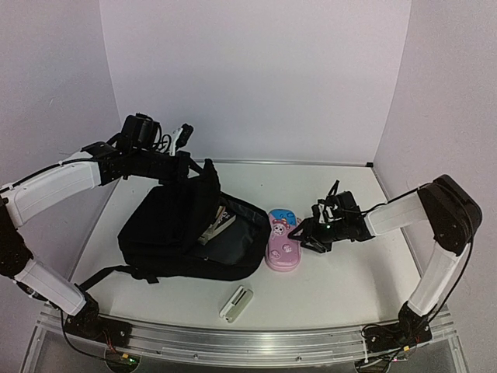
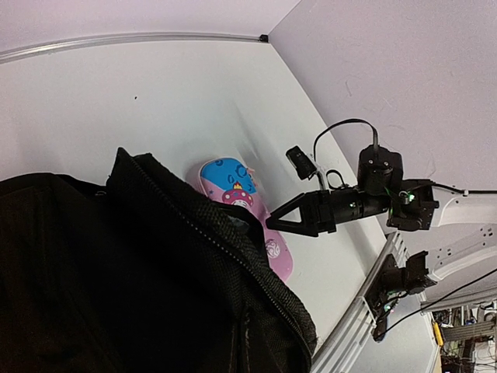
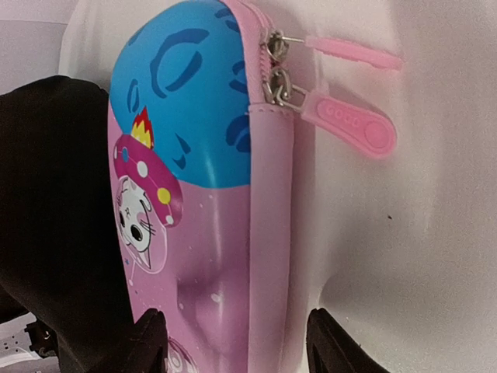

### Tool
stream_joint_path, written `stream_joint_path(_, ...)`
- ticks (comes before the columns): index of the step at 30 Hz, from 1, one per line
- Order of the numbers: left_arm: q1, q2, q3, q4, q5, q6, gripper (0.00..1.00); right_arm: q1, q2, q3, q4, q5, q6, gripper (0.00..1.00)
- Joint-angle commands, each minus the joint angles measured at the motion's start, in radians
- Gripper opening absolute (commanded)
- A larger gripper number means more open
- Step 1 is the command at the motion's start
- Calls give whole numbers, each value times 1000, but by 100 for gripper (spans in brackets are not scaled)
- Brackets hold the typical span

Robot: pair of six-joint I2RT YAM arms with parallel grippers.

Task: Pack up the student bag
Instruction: Pick up the stationery from the center of the board.

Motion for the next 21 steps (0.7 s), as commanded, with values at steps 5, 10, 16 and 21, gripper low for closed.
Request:
stream_joint_path(5, 4, -18, 27, 44, 36, -15, 0, -3, 98, 67, 53, -32, -23, 52)
stream_joint_path(10, 4, -13, 29, 50, 57, -24, 0, -4, 138, 69, 121, -98, 17, 43)
stream_joint_path(16, 4, -1, 43, 30, 54, -24, 0, -5, 135, 52, 219, -143, 89, 24)
stream_joint_path(21, 4, 1, 41, 29, 42, -32, 0, -3, 128, 44, 277, -176, 140, 2)
